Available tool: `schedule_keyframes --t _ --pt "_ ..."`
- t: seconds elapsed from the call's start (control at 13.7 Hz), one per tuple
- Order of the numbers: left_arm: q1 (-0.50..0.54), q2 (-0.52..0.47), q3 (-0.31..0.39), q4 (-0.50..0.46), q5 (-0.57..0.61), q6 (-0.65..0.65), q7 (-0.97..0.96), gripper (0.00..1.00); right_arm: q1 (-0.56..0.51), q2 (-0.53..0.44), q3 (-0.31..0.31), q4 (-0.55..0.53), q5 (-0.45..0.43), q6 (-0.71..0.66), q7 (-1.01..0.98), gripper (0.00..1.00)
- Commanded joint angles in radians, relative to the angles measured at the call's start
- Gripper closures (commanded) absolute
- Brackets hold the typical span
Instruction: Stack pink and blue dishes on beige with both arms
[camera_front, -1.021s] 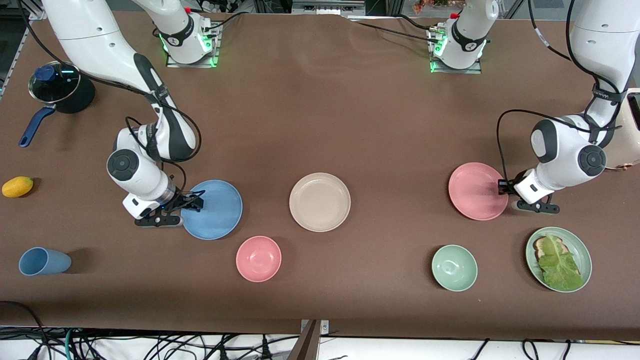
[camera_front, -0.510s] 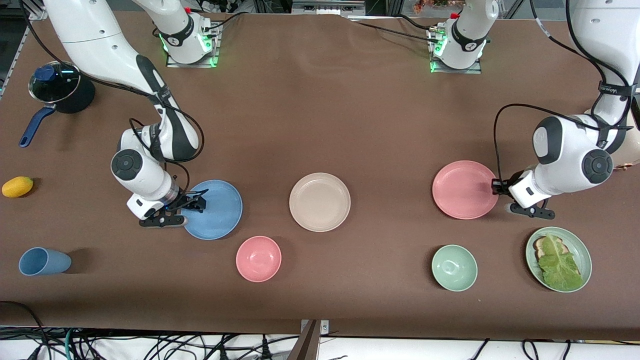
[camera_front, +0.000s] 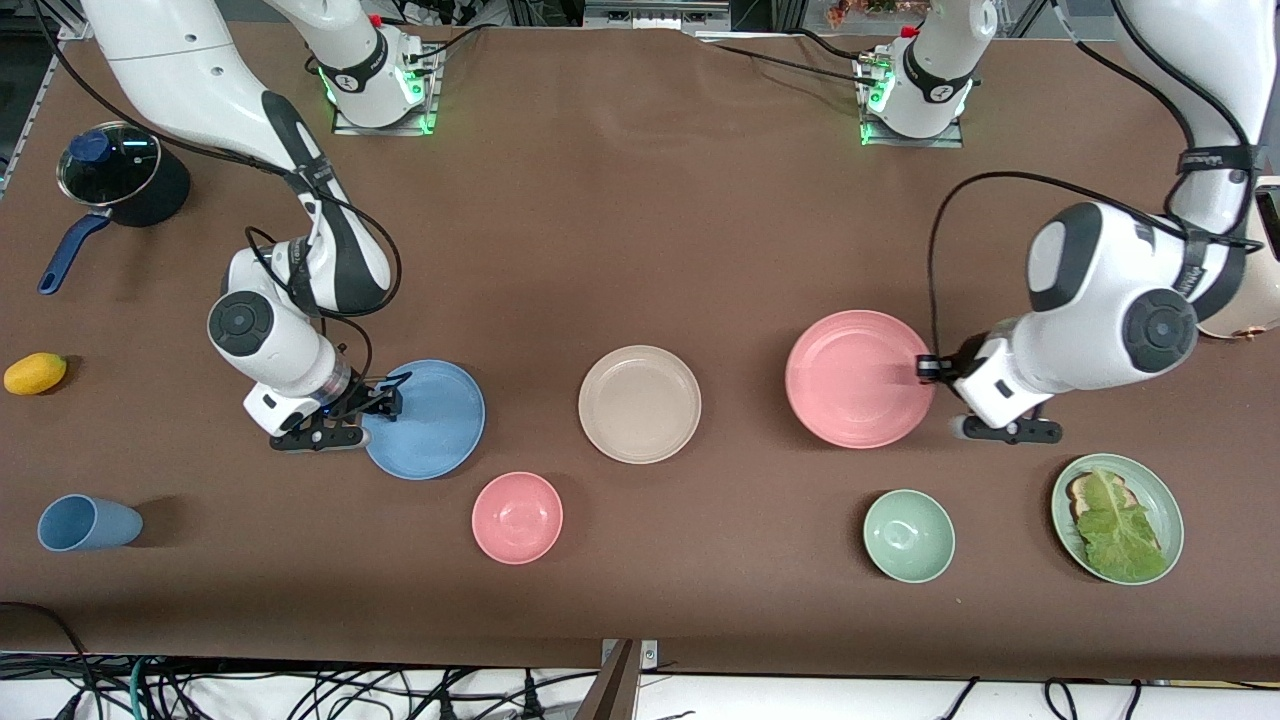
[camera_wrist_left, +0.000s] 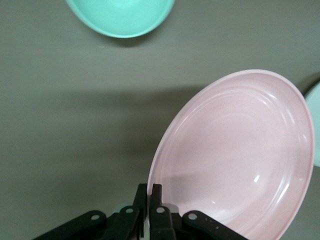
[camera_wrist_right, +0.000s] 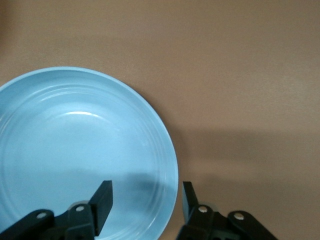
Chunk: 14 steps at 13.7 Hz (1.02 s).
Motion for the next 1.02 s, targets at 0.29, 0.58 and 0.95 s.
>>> schedule_keyframes --t 0.29,0.58,0.95 --pt "-0.305 0.287 0.007 0.312 -0.031 0.060 -0.348 1.00 -0.017 0.015 0.009 -0.024 0.012 0.015 -0.021 0.39" --pt "-0.397 0.354 0.031 0.313 -0.020 0.201 -0.394 1.00 -0.055 0.037 0.012 -0.026 0.012 0.037 -0.078 0.51" --pt "-0.466 0.402 0.079 0.313 -0.020 0.243 -0.397 0.97 -0.055 0.042 0.012 -0.026 0.034 0.037 -0.078 0.86"
